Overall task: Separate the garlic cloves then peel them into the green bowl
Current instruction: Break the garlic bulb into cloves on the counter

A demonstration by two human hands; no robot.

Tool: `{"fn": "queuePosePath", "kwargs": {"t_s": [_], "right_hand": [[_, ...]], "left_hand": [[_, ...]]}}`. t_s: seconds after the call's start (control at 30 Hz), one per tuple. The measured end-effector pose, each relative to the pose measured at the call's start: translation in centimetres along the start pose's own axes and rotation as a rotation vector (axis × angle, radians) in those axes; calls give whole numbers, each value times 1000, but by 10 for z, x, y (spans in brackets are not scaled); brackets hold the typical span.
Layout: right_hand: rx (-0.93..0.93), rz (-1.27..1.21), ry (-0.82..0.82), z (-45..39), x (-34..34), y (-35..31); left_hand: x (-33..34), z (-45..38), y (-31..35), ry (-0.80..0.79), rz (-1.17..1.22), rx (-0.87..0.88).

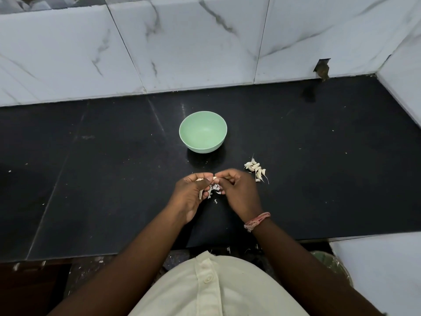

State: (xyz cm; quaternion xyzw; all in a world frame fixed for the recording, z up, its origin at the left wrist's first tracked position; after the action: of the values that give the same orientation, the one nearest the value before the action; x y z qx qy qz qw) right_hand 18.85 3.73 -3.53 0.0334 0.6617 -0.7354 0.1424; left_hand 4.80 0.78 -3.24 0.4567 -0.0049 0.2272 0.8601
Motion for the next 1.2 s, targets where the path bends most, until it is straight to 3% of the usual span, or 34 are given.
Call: {"fn": "queuePosePath", "kwargs": {"t_s": [0.2,0.33,0.57,0.73,0.93,1.2], "right_hand": [[88,58,358,-14,-47,14],[170,87,435,-21,-65,26],[-71,240,366,-6,-42,3],[21,-42,-9,5,-1,-4],[103,-234,-48,5,4,-5],[97,-289,-8,8,7,-10]], "left_hand": [[1,-6,0,57,184,-70],[5,-6,-2,8,231,-115],[9,-2,-6,-50,222,-86],[9,2,-3,-114,259,-58],[6,10,1,-172,254,-10],[-4,17,-3,-18,179,49]]}}
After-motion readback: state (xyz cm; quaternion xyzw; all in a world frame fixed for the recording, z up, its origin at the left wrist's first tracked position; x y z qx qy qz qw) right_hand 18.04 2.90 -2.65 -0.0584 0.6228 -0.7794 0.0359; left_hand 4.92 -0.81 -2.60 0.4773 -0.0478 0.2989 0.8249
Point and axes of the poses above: each hand's wrist, its own z-axis away from the middle knuckle, its own x-axis out of the palm, y = z × x, the point moved 2 cm from there along -z, towards the middle knuckle, and after that the axes turned 2 degrees about -z, right-handed, at the moved point
